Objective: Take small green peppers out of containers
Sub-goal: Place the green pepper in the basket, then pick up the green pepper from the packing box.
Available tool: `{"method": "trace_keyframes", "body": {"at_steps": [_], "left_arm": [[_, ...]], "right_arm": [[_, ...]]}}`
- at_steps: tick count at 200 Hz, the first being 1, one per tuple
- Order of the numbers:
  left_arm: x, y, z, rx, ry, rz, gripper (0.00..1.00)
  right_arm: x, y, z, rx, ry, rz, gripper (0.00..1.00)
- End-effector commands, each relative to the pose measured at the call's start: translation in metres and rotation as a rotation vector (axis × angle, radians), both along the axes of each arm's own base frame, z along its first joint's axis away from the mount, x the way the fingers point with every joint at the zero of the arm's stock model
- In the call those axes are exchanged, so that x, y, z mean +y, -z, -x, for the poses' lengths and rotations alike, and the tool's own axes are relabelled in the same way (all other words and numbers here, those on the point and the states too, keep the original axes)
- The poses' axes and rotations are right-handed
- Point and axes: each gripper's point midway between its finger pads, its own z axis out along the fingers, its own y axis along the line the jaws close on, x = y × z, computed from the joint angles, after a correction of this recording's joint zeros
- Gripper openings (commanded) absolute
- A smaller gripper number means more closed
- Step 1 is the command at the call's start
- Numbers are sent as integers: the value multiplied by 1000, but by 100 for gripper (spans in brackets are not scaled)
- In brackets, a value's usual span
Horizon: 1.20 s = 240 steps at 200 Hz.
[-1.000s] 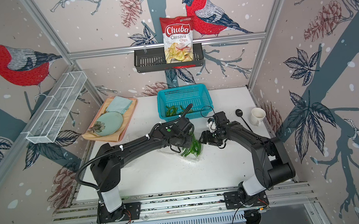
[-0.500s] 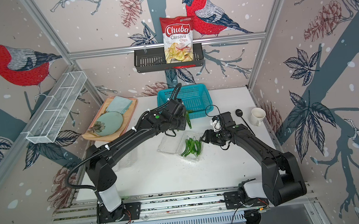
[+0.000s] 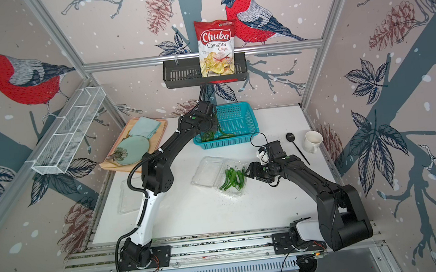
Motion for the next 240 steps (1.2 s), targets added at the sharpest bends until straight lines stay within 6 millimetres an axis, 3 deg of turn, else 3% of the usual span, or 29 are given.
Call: {"method": "trace_keyframes", "body": {"at_steps": [1,37,49,62,77,92,124,147,173,213,240], "left_arm": [[0,19,-8,11,-2,13,14],[0,58,-1,75,15,-5,21],[4,66,3,93,-4,-17,31],[7,66,4,102,-13,-21,54],[3,49,2,74,7,-5,80],[-1,18,0,26,20,15,96],[4,-50,16,-39,1,14,97],[-1,-81,53,-14,15,22,97],[-25,-87,117,70,99,31,94],[-60,-41,233,323,240,88,87],[-69,-4,284,403,302,57,80]], "right_arm": [[2,-1,0,3,5,-10,70],[1,3,1,12,7,-5,70],[2,4,2,16,3,-5,70],[2,4,1,14,3,-4,70],[2,3,0,7,5,-5,70],[2,2,-1,0,6,-4,70],[2,-2,-6,-20,11,0,71],[1,-4,-10,-37,15,-3,72],[0,-5,-17,-49,24,-8,74],[-3,-3,-21,-54,31,-16,75],[-7,1,-18,-49,35,-11,75]]}}
